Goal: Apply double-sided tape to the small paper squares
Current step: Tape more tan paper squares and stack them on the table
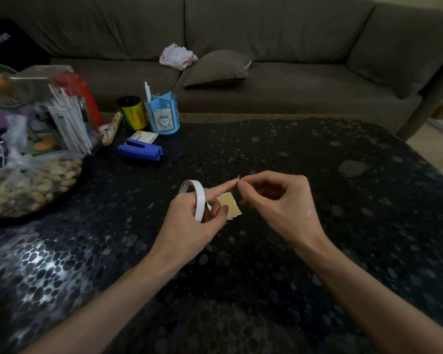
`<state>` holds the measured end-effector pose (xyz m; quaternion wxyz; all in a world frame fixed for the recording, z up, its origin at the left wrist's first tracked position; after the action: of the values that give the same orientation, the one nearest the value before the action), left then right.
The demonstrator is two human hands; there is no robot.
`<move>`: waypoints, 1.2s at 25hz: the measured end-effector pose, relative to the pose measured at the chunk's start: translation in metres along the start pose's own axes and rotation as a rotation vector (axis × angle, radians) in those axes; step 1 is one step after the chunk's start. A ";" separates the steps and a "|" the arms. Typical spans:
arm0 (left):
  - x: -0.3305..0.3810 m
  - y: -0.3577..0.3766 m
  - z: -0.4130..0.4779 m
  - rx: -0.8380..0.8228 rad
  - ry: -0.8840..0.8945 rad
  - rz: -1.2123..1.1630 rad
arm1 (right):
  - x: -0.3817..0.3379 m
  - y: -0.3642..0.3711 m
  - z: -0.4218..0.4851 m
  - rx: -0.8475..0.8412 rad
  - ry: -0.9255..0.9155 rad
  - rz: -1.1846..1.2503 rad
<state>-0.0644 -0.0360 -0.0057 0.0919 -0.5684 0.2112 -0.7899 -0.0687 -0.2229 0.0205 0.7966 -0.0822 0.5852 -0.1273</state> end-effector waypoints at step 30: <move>-0.008 0.001 0.002 0.025 0.064 0.129 | -0.004 -0.001 -0.002 0.023 -0.131 -0.180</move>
<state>-0.0594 -0.0343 -0.0125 0.1431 -0.5268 0.2402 -0.8027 -0.0723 -0.2225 0.0239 0.8194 -0.1334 0.5205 -0.1994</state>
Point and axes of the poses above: each hand's wrist, its own z-axis towards the middle knuckle, its own y-axis out of the palm, x = y × z, the point moved 3 cm from there along z, towards the middle knuckle, and after that the axes turned 4 degrees about z, right-handed, at the moved point
